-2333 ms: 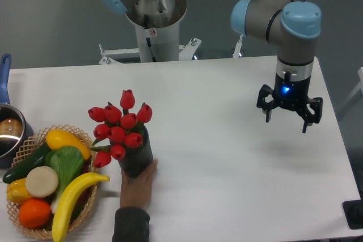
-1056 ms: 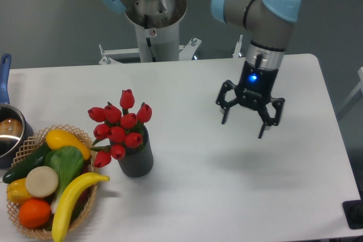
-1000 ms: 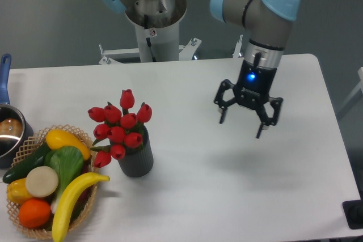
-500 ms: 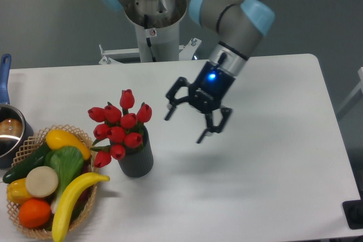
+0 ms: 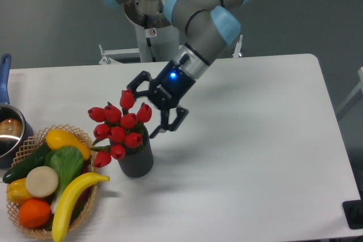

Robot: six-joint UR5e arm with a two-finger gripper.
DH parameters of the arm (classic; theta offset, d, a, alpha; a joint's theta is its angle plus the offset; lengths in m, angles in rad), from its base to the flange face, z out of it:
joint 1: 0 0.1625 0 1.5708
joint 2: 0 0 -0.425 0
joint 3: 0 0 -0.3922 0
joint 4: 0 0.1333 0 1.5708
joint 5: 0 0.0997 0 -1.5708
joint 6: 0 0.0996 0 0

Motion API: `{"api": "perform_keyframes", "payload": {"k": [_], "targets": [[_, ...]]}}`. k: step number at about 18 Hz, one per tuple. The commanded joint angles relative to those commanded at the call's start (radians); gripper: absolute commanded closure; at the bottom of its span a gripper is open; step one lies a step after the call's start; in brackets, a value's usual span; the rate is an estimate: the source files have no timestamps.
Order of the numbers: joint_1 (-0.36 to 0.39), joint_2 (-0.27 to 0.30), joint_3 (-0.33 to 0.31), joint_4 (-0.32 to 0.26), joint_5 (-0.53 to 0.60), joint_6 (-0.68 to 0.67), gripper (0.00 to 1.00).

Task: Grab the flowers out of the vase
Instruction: 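Lower the gripper around the tulip stems and close it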

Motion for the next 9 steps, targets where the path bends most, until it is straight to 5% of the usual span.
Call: {"api": "perform_keyframes", "payload": {"k": [2,5,9], "targets": [[-0.006,-0.022,0.009,0.0,0.0,0.009,0.33],[-0.003,-0.029,0.015,0.0,0.003,0.011,0.97],[0.021,-0.02,0.031,-0.002,0.0,-0.003,1.0]]}}
